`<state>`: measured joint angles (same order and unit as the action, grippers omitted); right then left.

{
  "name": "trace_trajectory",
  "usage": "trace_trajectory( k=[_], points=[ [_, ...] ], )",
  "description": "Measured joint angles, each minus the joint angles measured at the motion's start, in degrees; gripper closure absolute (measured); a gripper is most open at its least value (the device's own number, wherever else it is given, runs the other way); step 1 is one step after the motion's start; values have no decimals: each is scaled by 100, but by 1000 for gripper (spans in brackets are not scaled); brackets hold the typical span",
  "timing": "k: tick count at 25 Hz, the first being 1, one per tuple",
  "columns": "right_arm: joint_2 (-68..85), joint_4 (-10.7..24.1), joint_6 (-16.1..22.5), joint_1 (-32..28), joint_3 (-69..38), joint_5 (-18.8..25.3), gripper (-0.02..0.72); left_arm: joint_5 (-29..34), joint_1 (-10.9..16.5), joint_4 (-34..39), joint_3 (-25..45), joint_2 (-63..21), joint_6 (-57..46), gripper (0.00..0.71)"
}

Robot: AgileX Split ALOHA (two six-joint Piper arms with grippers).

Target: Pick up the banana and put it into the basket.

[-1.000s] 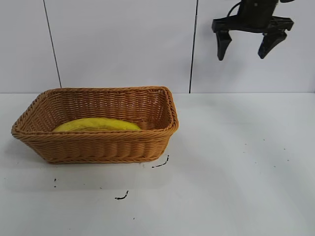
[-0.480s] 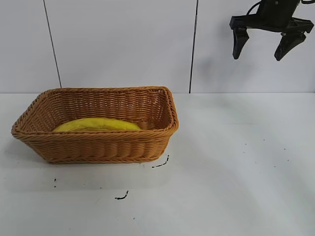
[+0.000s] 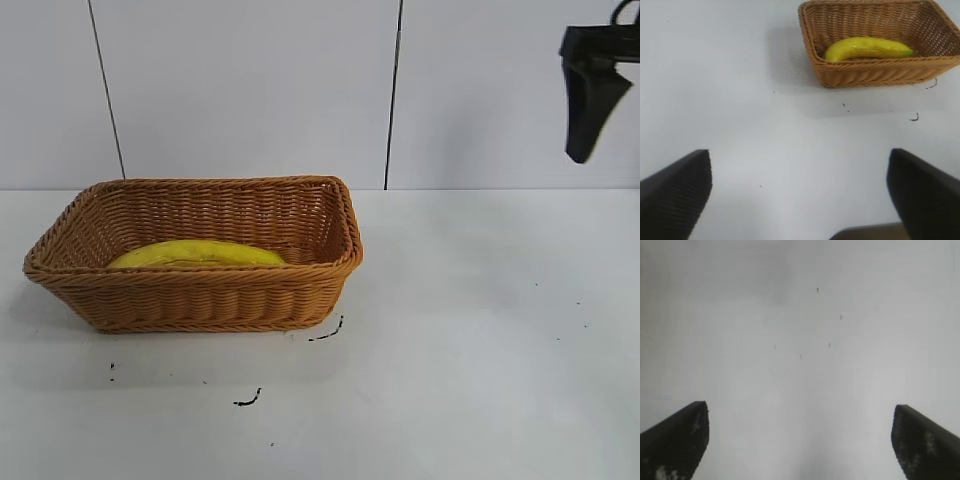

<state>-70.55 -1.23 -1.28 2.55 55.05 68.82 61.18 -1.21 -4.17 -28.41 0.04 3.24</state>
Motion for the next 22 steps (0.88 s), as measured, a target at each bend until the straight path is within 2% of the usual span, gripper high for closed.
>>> trace_trajectory(
  k=[5,8,12,18,22],
  points=[
    [1678,0,-16,0,-1334,-773,11,0,0,0,0,0,0,20],
    [2633,0,-16,0,-2017,-1028,11,0,0,0,0,0,0,20],
    [3847,15,-16,0,-2617,-984,11,0,0,0,0,0,0,20],
    [5083,-10,-2,0,-2657,-1026,11,0,0,0,0,0,0,20],
    [5433,-187,235,0,-2657,-1033,11,0,0,0,0,0,0,20]
  ],
)
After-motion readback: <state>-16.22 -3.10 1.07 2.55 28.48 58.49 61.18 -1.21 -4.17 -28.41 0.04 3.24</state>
